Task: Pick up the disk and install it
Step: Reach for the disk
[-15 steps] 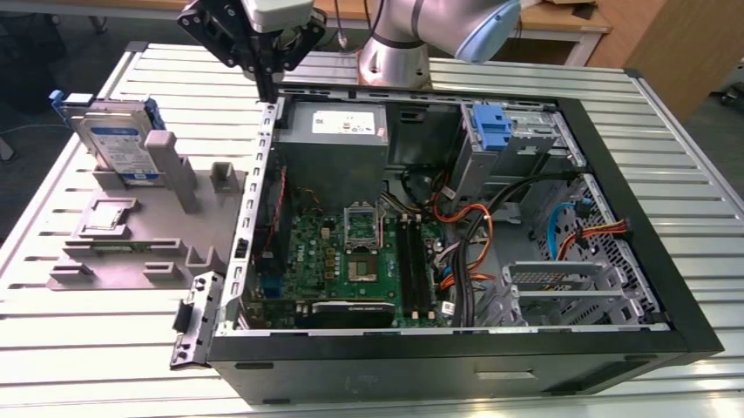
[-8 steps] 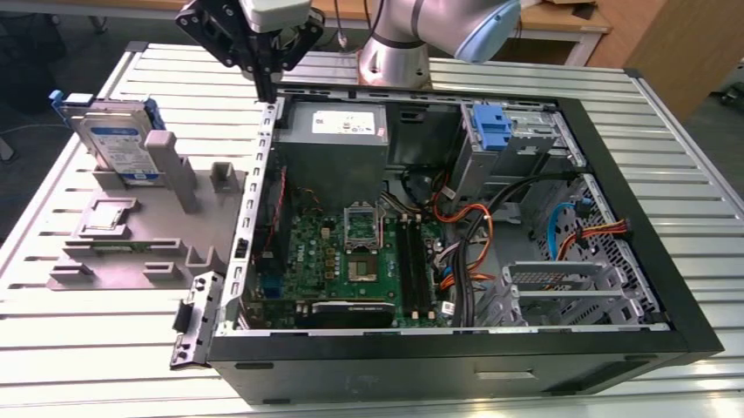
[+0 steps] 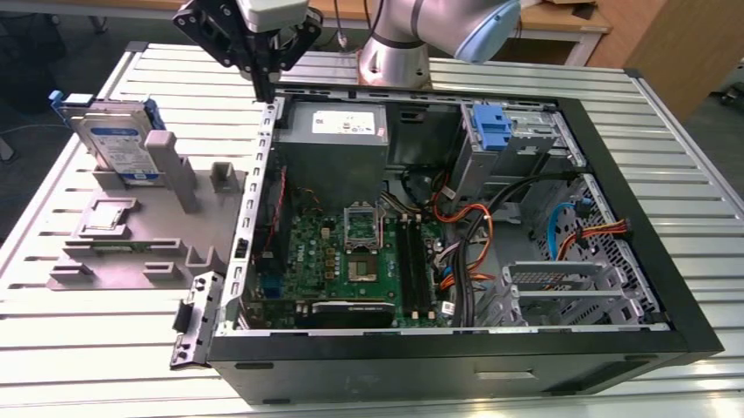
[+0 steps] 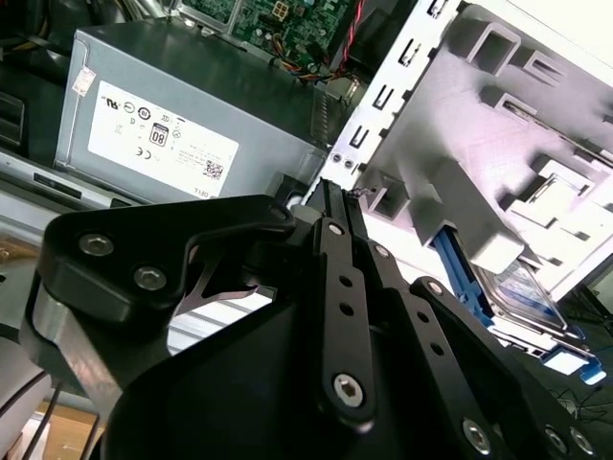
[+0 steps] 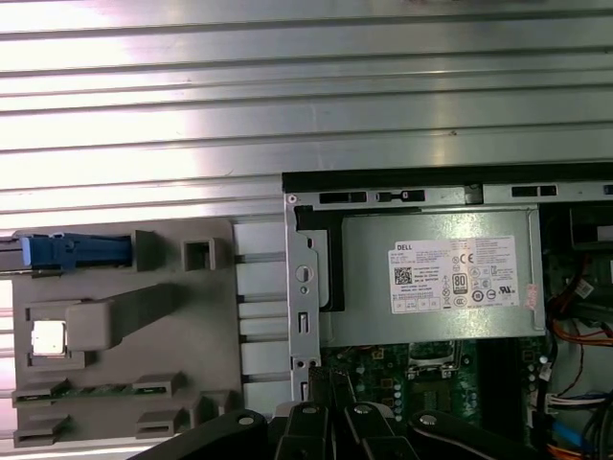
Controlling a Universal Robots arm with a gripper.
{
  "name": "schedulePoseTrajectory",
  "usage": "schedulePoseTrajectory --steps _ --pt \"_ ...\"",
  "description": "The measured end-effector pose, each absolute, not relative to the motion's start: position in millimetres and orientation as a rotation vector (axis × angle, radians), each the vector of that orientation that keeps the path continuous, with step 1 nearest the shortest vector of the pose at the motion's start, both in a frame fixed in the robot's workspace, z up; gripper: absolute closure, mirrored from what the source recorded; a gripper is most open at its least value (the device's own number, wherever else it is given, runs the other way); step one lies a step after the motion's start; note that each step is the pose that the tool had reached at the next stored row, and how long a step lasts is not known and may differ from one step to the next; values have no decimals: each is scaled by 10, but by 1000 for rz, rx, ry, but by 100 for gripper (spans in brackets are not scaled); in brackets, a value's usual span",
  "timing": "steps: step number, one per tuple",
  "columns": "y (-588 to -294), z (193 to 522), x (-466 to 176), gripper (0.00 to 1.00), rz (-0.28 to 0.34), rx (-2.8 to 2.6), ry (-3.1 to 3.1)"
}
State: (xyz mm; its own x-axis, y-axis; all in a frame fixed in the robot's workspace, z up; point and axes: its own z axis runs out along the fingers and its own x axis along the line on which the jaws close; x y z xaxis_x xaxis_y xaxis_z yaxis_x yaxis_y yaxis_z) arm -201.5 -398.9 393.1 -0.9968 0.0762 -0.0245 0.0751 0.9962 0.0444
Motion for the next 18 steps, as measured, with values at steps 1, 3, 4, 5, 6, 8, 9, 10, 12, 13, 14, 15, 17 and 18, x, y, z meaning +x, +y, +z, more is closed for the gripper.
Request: schedulePoseTrajectory --steps 1,3,4,5,6,8,9,10,12,13,14,15,17,18 --pt "-3989 3932 -2017 85 68 118 3113" --pt "-3989 3931 -2021 85 68 118 3113" --pt "-3989 3932 -2023 85 68 118 3113" --pt "-3989 3931 -2025 85 68 118 3113" --pt "-3989 3932 -2027 85 68 118 3113" --pt "-3989 3931 -2031 85 68 118 3112" --pt "-3989 3932 -2033 85 68 118 3113" --pt "-3989 3931 -2035 85 68 118 3112" --pt "-3989 3931 -2038 85 68 118 3112" --pt "-3989 3931 -2041 85 68 118 3112" --pt "-3989 3932 -2043 85 68 118 3113" --pt "-3989 3931 -2045 85 68 118 3112" --pt "-3989 3931 -2049 85 68 118 3112" --pt "-3989 3931 -2051 85 68 118 3112"
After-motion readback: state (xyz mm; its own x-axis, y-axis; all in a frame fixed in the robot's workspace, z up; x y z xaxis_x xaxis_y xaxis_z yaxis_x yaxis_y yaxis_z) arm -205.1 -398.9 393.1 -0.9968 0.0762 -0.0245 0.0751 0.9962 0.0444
